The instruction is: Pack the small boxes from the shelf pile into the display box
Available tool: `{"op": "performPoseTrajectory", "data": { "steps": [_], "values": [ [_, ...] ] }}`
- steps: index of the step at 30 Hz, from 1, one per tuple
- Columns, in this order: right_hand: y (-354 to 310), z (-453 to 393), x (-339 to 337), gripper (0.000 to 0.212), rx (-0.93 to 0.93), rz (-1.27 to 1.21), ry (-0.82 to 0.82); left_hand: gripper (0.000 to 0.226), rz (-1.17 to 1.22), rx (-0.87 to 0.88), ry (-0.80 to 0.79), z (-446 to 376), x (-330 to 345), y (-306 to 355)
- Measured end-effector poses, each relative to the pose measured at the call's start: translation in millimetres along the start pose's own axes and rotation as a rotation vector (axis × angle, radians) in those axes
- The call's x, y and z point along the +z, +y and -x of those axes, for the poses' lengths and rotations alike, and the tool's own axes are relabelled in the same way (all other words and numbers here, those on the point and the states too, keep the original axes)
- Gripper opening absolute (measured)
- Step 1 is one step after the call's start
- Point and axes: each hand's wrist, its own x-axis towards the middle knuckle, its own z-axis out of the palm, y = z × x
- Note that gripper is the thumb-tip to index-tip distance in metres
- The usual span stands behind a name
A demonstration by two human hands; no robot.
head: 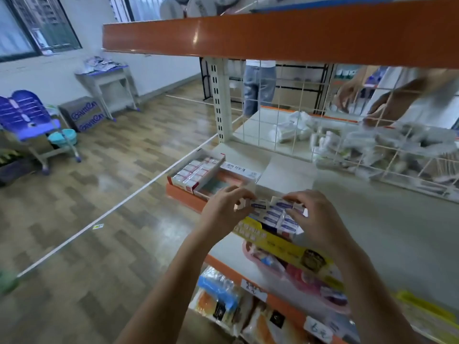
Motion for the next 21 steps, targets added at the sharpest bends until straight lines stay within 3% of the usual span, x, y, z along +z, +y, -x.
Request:
{"op": "performPoseTrajectory", "data": {
  "steps": [7,21],
  "values": [
    [11,-44,22,0.027,0.149,0.049,-0.083,0.019,-0.013,0.045,-0.074,-55,5,-32],
    [2,-59,52,0.025,0.266,0.163,-0.029,0.02,0.077,0.08,-0.183,-96,26,-66]
  ]
}}
